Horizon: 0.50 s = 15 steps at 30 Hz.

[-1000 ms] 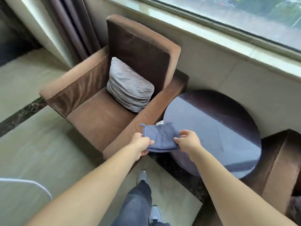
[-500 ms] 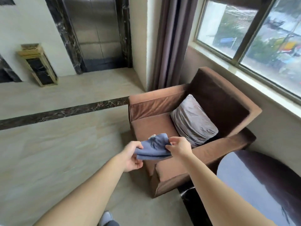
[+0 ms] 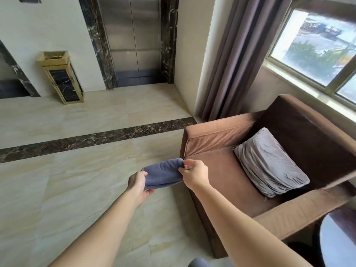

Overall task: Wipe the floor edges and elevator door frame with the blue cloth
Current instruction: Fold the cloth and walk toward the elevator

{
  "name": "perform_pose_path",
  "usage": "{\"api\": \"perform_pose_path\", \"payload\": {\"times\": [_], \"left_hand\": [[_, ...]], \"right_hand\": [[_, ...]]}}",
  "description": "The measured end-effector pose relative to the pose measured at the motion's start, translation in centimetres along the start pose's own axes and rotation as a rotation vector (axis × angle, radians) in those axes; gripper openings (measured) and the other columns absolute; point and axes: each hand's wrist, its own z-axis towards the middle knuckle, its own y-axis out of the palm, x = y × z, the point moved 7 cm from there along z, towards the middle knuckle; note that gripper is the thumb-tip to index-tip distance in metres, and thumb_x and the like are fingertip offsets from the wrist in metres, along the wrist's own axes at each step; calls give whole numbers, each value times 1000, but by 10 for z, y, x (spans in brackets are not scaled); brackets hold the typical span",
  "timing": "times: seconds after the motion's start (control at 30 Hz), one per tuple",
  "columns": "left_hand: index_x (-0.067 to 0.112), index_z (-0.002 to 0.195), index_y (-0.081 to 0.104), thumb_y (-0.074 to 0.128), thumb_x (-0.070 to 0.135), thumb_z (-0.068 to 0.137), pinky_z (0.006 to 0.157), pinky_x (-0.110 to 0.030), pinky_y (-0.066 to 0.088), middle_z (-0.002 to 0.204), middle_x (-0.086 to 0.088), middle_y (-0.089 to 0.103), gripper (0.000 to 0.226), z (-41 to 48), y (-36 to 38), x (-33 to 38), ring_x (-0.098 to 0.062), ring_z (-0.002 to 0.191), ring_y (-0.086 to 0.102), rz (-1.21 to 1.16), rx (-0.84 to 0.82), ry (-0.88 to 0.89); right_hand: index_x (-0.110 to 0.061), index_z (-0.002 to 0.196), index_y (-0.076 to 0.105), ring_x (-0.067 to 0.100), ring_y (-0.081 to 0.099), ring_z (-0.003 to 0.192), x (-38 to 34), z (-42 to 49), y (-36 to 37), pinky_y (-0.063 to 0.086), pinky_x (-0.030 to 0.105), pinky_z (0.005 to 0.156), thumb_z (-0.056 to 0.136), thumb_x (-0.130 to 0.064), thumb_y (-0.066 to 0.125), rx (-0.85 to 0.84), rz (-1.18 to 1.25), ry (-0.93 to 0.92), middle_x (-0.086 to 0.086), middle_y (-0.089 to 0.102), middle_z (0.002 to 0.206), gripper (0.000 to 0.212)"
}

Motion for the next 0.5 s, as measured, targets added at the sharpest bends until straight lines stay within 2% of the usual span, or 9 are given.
{"api": "perform_pose_path", "payload": {"times": [0.17, 0.2, 0.27, 0.33, 0.37, 0.4, 0.43, 0.47, 0.5], "left_hand": [[13, 111, 53, 45, 10, 96, 60, -36, 46, 110, -14, 59, 17, 62, 16, 62, -32, 92, 57, -14, -54, -1], [13, 111, 53, 45, 10, 96, 59, -35, 45, 107, -13, 59, 17, 72, 23, 72, -30, 88, 57, -13, -59, 0], [13, 109, 54, 47, 9, 95, 58, -34, 43, 99, -12, 60, 16, 101, 41, 94, -26, 77, 55, -1, -80, -4], [14, 101, 56, 47, 10, 95, 58, -33, 42, 94, -11, 59, 11, 134, 63, 118, -24, 73, 52, 51, -111, 6], [15, 95, 56, 46, 10, 95, 58, -32, 41, 93, -11, 58, 11, 148, 72, 129, -24, 72, 52, 83, -123, 13], [16, 91, 56, 45, 10, 96, 59, -32, 41, 92, -11, 59, 13, 169, 87, 145, -24, 71, 52, 115, -139, 14], [17, 91, 57, 44, 10, 96, 59, -32, 41, 90, -11, 60, 15, 183, 95, 156, -25, 70, 53, 136, -152, 7], [18, 93, 58, 43, 10, 96, 59, -32, 41, 89, -11, 62, 18, 196, 103, 168, -25, 70, 54, 153, -164, -2], [19, 96, 60, 43, 9, 96, 59, -33, 42, 89, -11, 64, 20, 214, 116, 184, -25, 71, 55, 162, -174, -14]], "right_hand": [[-5, 82, 68, 31, 62, 85, -38, 68, 21, 49, 35, 75, 80, -14, 66, 15, -16, 4, 12, 70, 84, 9], [-7, 76, 65, 30, 61, 82, -42, 83, 23, 48, 35, 72, 79, -13, 66, 14, -34, 9, 11, 69, 81, 7], [-13, 60, 48, 27, 53, 73, -45, 125, 31, 39, 32, 63, 77, -12, 65, 19, -62, 33, 5, 58, 68, 24], [-16, 62, 48, 25, 53, 74, -46, 173, 39, 40, 33, 64, 77, -10, 65, -1, -44, 55, 4, 56, 70, 24], [-16, 74, 58, 25, 58, 80, -45, 194, 45, 45, 33, 68, 79, -9, 66, -21, 21, 83, 5, 61, 80, 12], [-14, 96, 64, 26, 61, 90, -43, 223, 52, 50, 34, 72, 81, -9, 67, -60, 137, 149, 7, 64, 95, 16], [-14, 114, 60, 25, 61, 96, -39, 242, 60, 54, 33, 70, 83, -8, 68, -107, 289, 251, 7, 61, 108, 33], [-16, 118, 56, 24, 60, 94, -37, 258, 69, 54, 30, 64, 84, -8, 68, -167, 446, 367, 7, 57, 110, 38], [-15, 111, 56, 22, 58, 87, -38, 282, 75, 52, 28, 59, 85, -6, 68, -223, 568, 450, 7, 56, 103, 30]]}}
